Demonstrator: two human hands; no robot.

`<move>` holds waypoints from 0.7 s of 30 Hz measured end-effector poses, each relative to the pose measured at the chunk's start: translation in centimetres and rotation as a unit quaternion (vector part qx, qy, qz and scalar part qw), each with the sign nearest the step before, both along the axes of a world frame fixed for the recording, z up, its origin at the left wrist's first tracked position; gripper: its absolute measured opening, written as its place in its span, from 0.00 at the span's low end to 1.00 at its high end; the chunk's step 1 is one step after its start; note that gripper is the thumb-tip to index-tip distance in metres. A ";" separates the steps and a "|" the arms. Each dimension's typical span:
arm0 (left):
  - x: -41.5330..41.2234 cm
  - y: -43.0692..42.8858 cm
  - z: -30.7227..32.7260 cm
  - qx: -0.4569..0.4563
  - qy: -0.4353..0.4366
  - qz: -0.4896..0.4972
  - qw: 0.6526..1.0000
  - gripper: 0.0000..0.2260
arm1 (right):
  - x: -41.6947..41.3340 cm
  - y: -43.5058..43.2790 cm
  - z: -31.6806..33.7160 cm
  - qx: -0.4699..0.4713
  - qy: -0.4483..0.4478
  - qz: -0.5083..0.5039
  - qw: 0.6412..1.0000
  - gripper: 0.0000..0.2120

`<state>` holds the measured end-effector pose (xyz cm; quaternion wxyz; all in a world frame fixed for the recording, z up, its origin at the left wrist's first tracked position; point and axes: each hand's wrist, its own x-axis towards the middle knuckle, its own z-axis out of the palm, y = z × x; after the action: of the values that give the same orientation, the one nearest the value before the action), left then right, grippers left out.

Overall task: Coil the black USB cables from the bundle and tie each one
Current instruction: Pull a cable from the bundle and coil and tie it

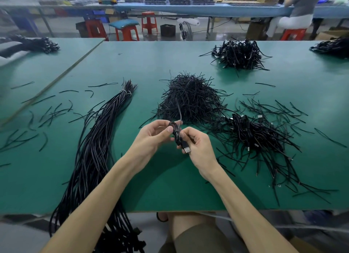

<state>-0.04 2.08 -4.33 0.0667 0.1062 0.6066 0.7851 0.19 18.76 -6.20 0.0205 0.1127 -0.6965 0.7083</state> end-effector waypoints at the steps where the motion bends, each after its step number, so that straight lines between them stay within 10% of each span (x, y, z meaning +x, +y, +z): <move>1: 0.0 0.0 0.1 0.026 -0.014 -0.021 0.999 0.15 | 0.0 0.0 0.1 -0.003 -0.001 0.002 1.000 0.12; 21: 0.1 -0.1 0.4 0.076 -0.009 -0.039 0.996 0.11 | 0.0 0.8 0.5 -0.118 -0.047 -0.011 0.992 0.10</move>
<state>0.11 2.02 -3.98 0.0940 0.1272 0.5397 0.8268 0.19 19.53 -5.67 0.0084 0.0686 -0.6096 0.7897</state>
